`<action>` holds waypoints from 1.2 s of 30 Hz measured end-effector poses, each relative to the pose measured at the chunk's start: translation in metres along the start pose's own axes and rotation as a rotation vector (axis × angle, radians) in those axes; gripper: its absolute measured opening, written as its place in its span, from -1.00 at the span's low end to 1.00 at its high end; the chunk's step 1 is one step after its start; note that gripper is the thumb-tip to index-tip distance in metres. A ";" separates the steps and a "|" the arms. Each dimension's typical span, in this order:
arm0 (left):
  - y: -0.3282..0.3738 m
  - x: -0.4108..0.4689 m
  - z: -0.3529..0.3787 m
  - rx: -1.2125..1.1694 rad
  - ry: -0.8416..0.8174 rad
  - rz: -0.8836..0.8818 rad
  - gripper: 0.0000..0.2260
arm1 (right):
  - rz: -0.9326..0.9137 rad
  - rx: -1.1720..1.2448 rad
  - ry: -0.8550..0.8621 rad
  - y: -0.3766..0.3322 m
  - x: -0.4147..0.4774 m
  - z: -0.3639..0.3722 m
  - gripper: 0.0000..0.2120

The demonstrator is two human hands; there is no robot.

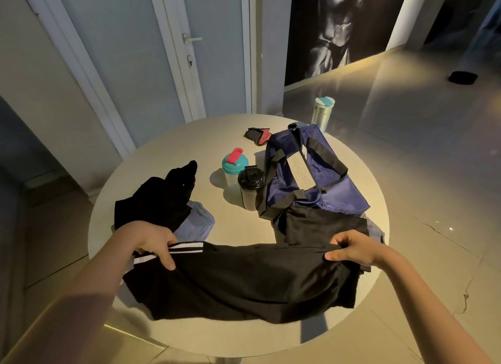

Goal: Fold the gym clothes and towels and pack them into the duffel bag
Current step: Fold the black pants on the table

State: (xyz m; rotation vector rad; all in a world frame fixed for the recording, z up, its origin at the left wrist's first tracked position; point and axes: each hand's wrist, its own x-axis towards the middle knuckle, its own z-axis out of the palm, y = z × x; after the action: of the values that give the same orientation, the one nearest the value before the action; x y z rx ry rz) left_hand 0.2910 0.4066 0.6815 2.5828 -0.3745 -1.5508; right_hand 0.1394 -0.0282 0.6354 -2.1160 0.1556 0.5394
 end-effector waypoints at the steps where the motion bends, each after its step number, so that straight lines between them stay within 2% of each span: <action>1: -0.001 0.004 -0.001 -0.002 0.003 -0.003 -0.78 | 0.017 -0.005 -0.026 -0.001 0.004 -0.002 -0.77; 4: 0.001 0.020 0.000 0.062 0.157 -0.005 -0.81 | 0.096 -0.087 0.010 -0.002 0.023 -0.005 -0.78; 6: 0.004 0.037 0.004 0.088 0.313 0.005 -0.79 | 0.145 -0.219 0.076 -0.002 0.038 -0.005 -0.76; 8: 0.007 0.056 0.009 0.097 0.395 -0.007 -0.75 | 0.149 -0.346 0.138 -0.005 0.050 0.000 -0.80; 9: 0.006 0.066 0.011 0.096 0.422 -0.014 -0.73 | 0.142 -0.380 0.172 -0.004 0.056 0.002 -0.83; 16: -0.002 0.120 0.004 0.115 0.556 0.001 -0.72 | 0.177 -0.386 0.315 0.015 0.081 0.007 -0.69; 20: 0.002 0.135 -0.014 0.184 0.628 -0.011 -0.78 | 0.220 -0.422 0.400 0.017 0.093 0.006 -0.63; 24: 0.002 0.156 -0.003 0.387 0.879 -0.057 -0.69 | 0.243 -0.605 0.636 0.015 0.101 0.023 -0.62; 26: -0.001 0.163 0.011 0.411 0.985 -0.016 -0.66 | 0.186 -0.676 0.756 0.011 0.104 0.039 -0.67; 28: -0.004 0.168 0.025 0.421 0.975 0.011 -0.67 | 0.091 -0.736 0.804 0.008 0.106 0.055 -0.74; 30: -0.010 0.173 0.035 0.414 0.906 -0.003 -0.66 | 0.076 -0.792 0.759 0.010 0.108 0.069 -0.77; 33: -0.017 0.176 0.035 0.427 0.844 -0.050 -0.64 | 0.188 -0.788 0.706 0.010 0.112 0.076 -0.78; 36: -0.013 0.176 0.024 0.477 0.851 -0.090 -0.73 | 0.287 -0.800 0.684 0.005 0.113 0.073 -0.83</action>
State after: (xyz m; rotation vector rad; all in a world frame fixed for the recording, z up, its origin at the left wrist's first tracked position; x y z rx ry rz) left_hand 0.3514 0.3737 0.5173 3.3227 -0.5693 -0.2614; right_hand 0.2163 0.0383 0.5468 -3.0236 0.7376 -0.0178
